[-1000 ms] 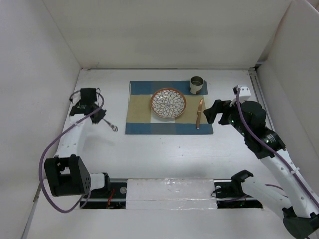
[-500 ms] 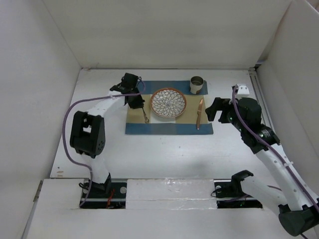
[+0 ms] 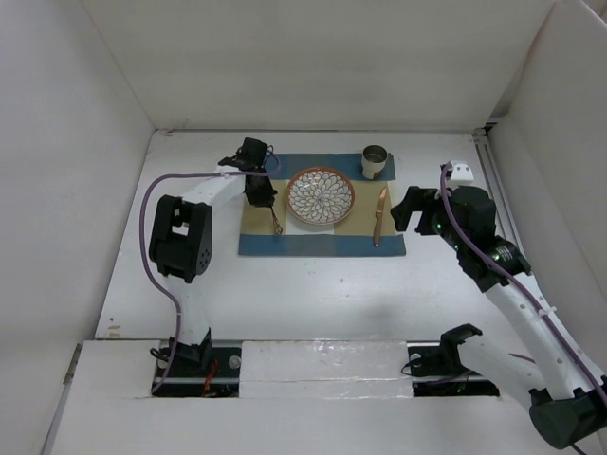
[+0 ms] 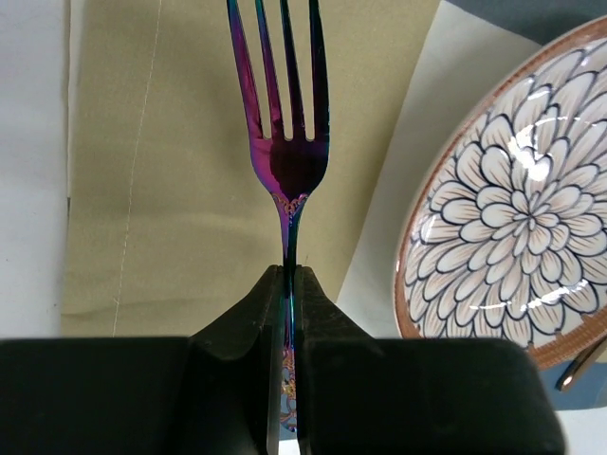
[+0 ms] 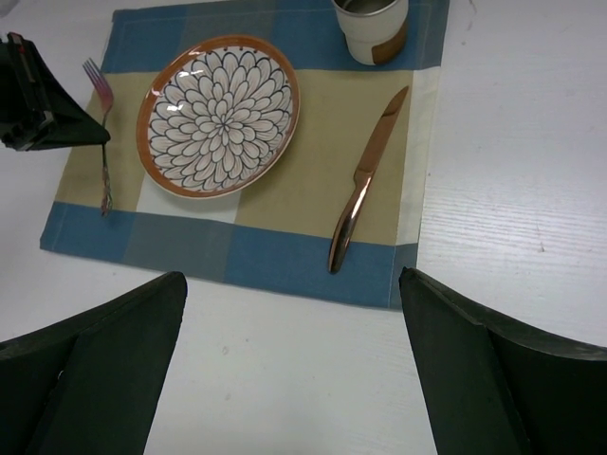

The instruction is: Set the dinner table for one person

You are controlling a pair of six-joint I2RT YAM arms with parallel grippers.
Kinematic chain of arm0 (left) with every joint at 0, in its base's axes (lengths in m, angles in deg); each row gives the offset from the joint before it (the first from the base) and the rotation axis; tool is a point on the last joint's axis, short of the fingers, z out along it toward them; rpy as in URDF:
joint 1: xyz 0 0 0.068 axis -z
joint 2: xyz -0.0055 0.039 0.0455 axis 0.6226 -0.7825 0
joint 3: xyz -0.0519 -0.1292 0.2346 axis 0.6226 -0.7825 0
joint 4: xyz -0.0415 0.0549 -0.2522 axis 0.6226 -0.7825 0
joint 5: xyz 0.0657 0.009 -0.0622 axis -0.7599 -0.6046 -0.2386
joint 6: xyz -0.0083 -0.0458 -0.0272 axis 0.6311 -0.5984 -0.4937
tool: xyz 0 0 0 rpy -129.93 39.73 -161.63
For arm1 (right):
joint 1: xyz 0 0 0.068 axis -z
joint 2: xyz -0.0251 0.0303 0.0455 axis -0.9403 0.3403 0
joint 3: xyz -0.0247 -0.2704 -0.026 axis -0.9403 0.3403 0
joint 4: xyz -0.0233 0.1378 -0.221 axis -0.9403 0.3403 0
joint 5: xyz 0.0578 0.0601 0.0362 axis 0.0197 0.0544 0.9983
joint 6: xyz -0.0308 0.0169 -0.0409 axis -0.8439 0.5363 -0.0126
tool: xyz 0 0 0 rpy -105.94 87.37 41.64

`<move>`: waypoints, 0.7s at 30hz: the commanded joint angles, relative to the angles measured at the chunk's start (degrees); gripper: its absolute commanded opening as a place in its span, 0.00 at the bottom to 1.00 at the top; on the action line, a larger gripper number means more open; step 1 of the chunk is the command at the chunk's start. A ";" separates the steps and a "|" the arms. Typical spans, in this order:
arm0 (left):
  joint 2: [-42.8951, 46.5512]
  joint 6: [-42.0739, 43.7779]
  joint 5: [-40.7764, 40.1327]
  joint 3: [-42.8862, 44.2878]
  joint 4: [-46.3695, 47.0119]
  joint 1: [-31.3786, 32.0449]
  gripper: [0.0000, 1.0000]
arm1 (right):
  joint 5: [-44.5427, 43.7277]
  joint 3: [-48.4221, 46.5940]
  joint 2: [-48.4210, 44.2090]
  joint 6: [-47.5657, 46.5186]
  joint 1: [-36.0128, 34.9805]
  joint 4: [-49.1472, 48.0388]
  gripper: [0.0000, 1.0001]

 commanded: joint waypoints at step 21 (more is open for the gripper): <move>-3.09 3.15 -3.51 3.01 -6.38 -0.07 0.00 | 1.11 0.57 -0.63 -0.21 0.34 -3.87 1.00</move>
